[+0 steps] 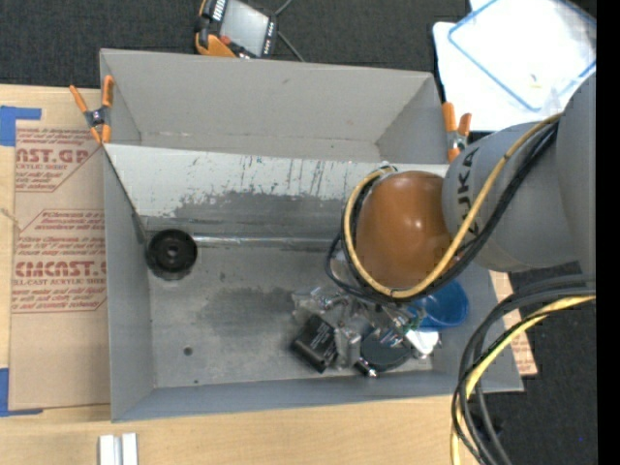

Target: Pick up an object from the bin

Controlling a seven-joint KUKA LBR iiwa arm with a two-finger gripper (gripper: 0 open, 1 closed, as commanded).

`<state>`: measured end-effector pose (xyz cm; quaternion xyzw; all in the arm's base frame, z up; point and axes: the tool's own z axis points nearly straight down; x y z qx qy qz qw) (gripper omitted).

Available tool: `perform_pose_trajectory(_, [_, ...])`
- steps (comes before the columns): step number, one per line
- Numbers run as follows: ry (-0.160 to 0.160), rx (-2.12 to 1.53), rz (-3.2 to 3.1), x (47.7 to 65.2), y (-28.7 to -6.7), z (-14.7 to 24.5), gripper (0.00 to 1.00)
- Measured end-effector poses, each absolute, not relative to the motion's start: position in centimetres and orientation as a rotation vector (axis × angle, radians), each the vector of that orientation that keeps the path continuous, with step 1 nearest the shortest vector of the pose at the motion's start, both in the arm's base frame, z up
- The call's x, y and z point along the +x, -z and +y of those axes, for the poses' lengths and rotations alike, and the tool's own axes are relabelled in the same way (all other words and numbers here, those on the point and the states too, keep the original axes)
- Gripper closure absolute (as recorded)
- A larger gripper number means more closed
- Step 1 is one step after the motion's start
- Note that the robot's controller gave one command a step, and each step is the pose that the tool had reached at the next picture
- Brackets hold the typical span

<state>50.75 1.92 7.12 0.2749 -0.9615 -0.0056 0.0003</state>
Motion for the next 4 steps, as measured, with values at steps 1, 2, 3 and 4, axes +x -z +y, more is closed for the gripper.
perform_pose_trajectory(1, [0.017, 0.848, -3.029, 50.45, -7.13, 4.31, 1.0])
perform_pose_trajectory(2, [0.017, 0.848, -3.029, 50.45, -7.13, 4.31, 1.0])
perform_pose_trajectory(3, [0.017, 0.847, -3.029, 50.45, -7.13, 4.31, 1.0])
perform_pose_trajectory(4, [0.019, 0.843, -3.031, 50.54, -7.14, 4.17, 1.0])
